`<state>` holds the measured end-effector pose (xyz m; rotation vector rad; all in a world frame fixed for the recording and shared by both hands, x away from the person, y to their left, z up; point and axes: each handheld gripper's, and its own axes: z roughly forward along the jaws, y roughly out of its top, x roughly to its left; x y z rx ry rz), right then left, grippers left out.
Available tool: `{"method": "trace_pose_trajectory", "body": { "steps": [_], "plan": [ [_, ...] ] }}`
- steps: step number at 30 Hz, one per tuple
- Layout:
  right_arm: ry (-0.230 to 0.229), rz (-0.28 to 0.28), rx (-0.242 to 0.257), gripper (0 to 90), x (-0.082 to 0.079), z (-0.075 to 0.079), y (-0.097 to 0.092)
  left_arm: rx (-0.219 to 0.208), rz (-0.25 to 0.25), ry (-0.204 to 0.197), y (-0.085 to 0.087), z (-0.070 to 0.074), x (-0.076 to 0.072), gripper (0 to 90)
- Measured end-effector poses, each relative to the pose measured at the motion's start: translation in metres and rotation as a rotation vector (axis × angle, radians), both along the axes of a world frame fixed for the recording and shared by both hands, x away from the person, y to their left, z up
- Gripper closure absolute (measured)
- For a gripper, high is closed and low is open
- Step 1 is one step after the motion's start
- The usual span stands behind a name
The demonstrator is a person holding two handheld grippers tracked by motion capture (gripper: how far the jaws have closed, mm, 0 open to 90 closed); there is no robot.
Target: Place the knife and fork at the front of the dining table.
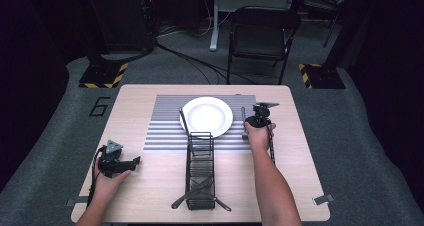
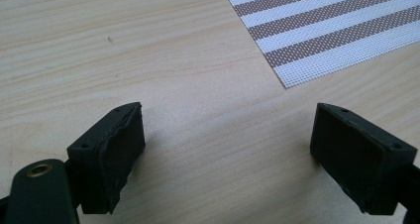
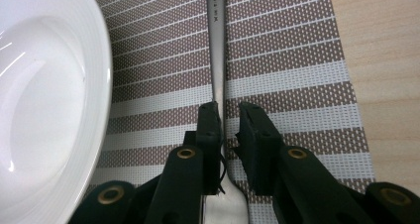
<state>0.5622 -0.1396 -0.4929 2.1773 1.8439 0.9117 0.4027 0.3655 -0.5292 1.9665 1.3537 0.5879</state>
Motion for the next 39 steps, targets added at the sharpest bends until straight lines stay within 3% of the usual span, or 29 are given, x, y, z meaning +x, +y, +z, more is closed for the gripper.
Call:
{"method": "trace_pose_trajectory", "body": {
  "steps": [7,10,15,23,31,39],
  "plan": [
    [-0.024,0.084,-0.098,71.4,-0.01,0.01,0.001,-0.001,0.001,0.0,0.0,0.0,0.0,13.5],
    [-0.046,0.111,-0.113,69.6,-0.018,0.015,-0.001,-0.003,0.001,-0.001,-0.001,0.0,0.0,14.1],
    [-0.052,0.152,-0.074,66.3,-0.038,0.021,-0.008,-0.007,0.002,-0.009,-0.002,0.001,-0.001,18.9],
    [-0.122,0.156,-0.023,60.0,-0.069,0.029,-0.018,-0.014,0.017,-0.022,-0.003,0.001,-0.002,26.1],
    [-0.141,0.211,-0.032,56.4,-0.096,0.031,-0.021,-0.011,0.002,-0.012,-0.005,0.003,-0.004,33.7],
    [-0.178,0.243,0.004,54.9,-0.125,0.031,-0.023,-0.013,0.016,-0.006,-0.008,0.004,-0.006,40.5]
  ]
}}
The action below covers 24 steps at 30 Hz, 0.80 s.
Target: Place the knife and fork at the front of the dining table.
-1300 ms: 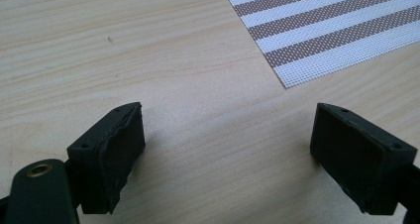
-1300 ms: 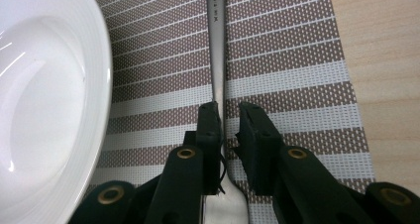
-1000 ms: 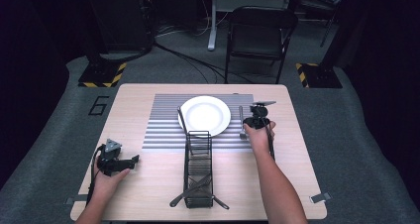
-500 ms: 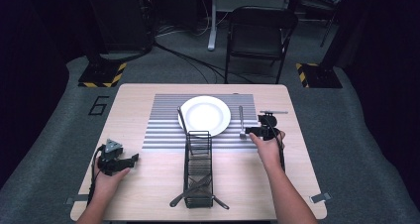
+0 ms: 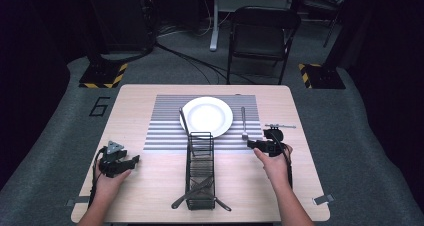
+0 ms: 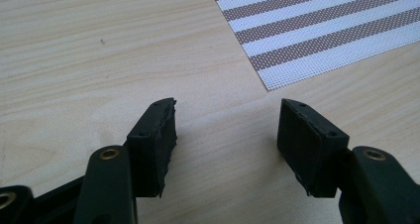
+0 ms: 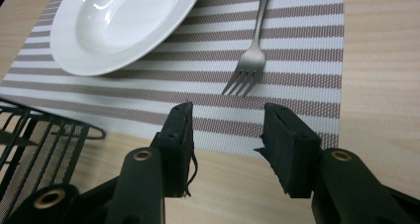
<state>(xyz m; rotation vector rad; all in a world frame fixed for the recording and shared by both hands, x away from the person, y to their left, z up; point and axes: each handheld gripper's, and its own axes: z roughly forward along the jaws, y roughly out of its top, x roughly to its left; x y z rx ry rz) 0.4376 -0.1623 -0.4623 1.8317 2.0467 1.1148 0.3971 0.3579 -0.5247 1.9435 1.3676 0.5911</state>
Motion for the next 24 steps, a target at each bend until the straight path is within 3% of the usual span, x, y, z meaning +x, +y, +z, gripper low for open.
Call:
{"method": "trace_pose_trajectory", "body": {
  "steps": [8,12,18,24],
  "plan": [
    [-0.007,0.024,-0.038,53.7,-0.01,-0.006,0.003,-0.034,-0.017,0.029,-0.005,0.003,-0.001,46.5],
    [-0.005,0.019,-0.031,52.8,-0.012,-0.011,0.002,-0.053,-0.036,0.051,-0.01,0.009,-0.003,49.5],
    [-0.004,0.028,-0.045,51.8,-0.013,-0.016,-0.001,-0.088,-0.071,0.028,-0.022,0.029,-0.006,53.0],
    [-0.017,0.02,-0.031,51.6,-0.015,-0.017,-0.007,-0.09,-0.102,0.018,-0.034,0.049,-0.01,55.9]
  ]
}}
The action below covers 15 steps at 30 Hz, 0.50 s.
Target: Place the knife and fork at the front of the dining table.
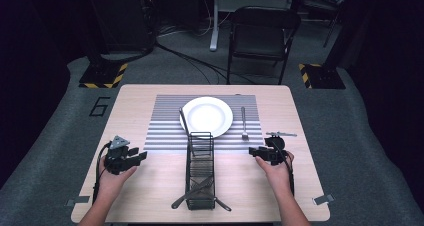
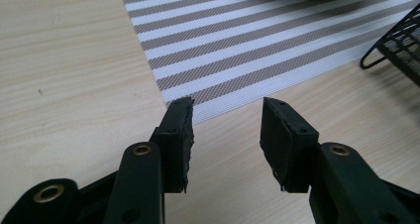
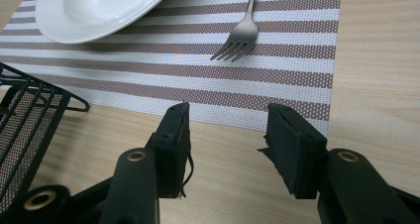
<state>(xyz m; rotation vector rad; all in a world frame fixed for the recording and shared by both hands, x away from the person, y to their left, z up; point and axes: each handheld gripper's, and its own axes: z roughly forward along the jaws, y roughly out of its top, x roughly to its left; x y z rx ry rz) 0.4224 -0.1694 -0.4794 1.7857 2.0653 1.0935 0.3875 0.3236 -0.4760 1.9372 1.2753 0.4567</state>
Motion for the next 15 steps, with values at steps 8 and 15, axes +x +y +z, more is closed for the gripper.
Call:
{"method": "trace_pose_trajectory", "body": {
  "steps": [8,15],
  "plan": [
    [-0.02,0.003,-0.008,51.3,-0.002,0.001,-0.007,-0.033,-0.04,-0.013,-0.018,0.029,-0.002,58.3],
    [-0.017,0.015,-0.021,51.3,-0.002,-0.001,-0.007,-0.046,-0.09,-0.022,-0.037,0.058,0.0,61.5]
  ]
}}
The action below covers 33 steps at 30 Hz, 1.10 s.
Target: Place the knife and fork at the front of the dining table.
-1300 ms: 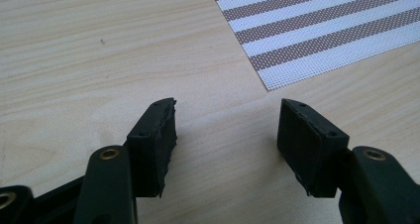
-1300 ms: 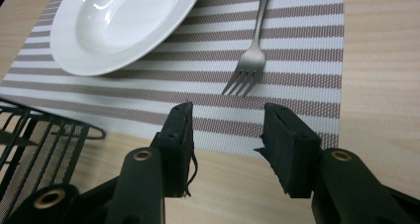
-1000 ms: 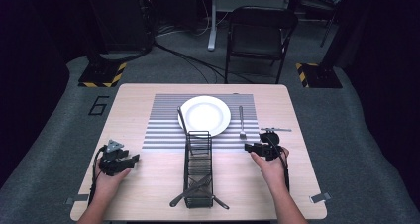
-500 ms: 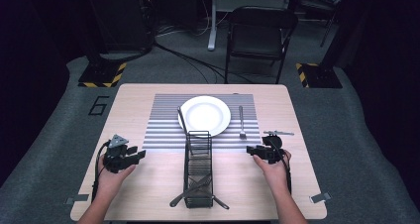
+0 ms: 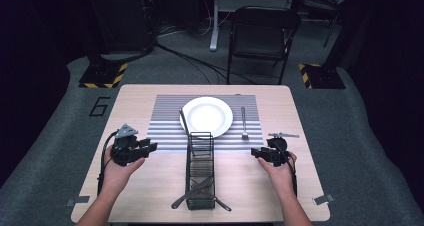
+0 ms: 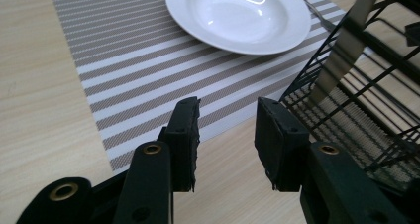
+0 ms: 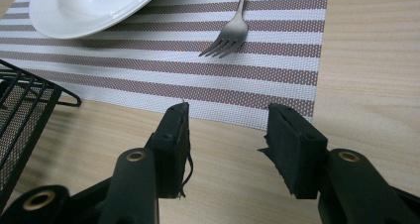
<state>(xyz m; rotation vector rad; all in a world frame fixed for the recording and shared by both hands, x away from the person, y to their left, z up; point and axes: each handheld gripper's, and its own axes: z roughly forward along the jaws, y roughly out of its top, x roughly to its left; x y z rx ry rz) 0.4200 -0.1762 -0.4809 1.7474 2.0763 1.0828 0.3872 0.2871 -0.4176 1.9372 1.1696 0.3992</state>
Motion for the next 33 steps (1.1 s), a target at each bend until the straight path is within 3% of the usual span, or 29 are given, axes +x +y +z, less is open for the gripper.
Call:
{"method": "trace_pose_trajectory", "body": {
  "steps": [3,10,20,33],
  "plan": [
    [0.004,0.003,0.008,50.8,-0.001,0.0,0.002,0.008,-0.026,-0.009,-0.009,0.013,0.001,61.7],
    [-0.005,0.005,0.012,50.8,-0.001,-0.001,0.002,0.004,-0.054,0.002,-0.02,0.024,0.003,63.0],
    [-0.014,0.01,0.011,50.3,0.0,-0.002,0.002,0.004,-0.095,-0.005,-0.037,0.035,0.007,63.9],
    [-0.008,-0.004,0.021,50.3,0.0,-0.002,-0.002,-0.01,-0.134,-0.002,-0.066,0.036,0.018,64.0]
  ]
}}
